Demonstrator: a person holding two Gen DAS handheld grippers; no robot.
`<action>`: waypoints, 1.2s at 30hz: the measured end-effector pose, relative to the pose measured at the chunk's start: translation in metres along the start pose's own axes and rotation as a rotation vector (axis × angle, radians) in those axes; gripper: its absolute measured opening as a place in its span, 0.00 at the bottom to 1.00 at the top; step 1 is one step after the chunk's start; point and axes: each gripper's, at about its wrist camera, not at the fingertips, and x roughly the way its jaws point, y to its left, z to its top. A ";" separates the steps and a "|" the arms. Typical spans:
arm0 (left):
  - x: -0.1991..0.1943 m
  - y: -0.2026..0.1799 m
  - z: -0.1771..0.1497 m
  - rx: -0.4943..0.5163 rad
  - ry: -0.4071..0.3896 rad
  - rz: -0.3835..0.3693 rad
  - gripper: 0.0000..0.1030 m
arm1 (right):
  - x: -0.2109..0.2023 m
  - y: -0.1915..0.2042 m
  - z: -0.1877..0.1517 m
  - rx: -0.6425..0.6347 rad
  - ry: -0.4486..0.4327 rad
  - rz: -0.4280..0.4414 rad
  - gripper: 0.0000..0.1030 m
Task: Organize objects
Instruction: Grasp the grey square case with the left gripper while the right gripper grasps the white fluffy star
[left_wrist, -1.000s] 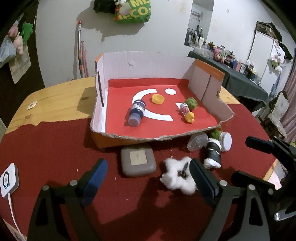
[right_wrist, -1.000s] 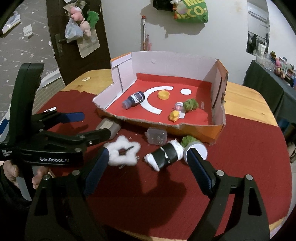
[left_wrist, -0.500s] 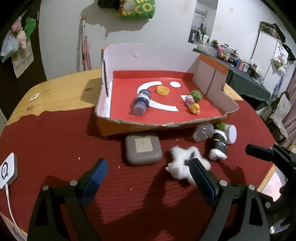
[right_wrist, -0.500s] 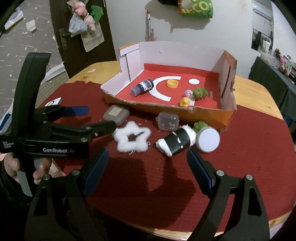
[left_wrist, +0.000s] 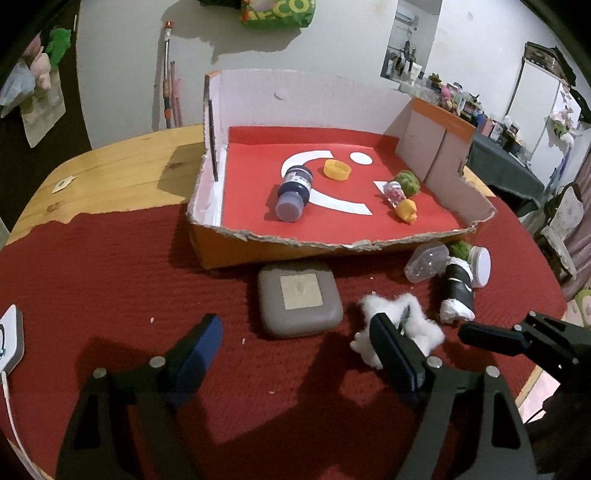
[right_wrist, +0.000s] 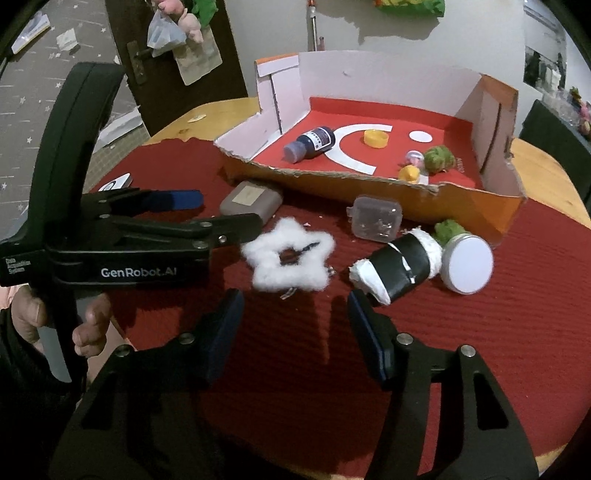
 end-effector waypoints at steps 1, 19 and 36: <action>0.001 0.000 0.001 0.000 0.002 -0.002 0.79 | 0.002 0.000 0.001 0.000 0.002 0.002 0.56; 0.019 0.003 0.011 0.000 0.024 -0.004 0.71 | 0.030 0.007 0.012 -0.066 -0.012 -0.026 0.55; 0.012 0.013 0.006 -0.015 0.019 -0.014 0.51 | 0.029 0.003 0.012 -0.067 -0.015 -0.051 0.37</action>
